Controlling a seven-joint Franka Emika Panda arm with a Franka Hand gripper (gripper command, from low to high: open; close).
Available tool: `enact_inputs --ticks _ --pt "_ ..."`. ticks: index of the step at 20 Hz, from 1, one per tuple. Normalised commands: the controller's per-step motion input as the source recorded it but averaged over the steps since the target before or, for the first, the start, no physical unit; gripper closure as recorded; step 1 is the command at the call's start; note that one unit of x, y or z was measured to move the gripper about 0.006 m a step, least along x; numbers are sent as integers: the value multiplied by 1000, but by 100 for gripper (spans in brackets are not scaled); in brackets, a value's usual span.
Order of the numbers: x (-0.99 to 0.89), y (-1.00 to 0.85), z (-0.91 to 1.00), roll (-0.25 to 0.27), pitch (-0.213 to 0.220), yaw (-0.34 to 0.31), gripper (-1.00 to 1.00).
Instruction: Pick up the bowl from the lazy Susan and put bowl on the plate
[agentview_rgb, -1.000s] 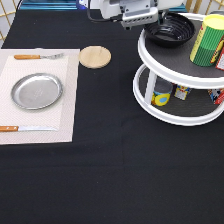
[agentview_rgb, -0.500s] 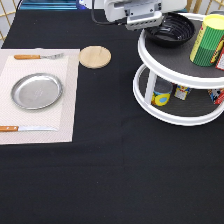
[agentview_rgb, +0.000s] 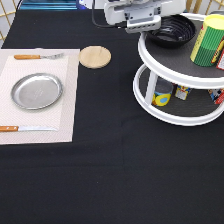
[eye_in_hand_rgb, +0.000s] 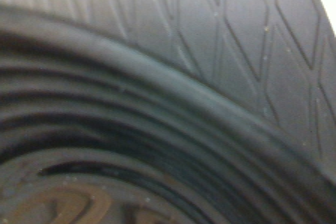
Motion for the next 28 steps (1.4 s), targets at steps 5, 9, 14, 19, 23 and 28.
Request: enact_inputs --ticks 5,9,14,19,23,28 --pt "-4 -54 689 -21 0 -27 100" --pt "0 -162 798 0 0 -40 100" --pt "113 -505 422 -1 -1 -94 100" --pt "258 -571 28 0 -28 -152 100" --pt "271 -634 4 0 -33 -134 100" --pt "227 -647 94 0 -6 -132 100"
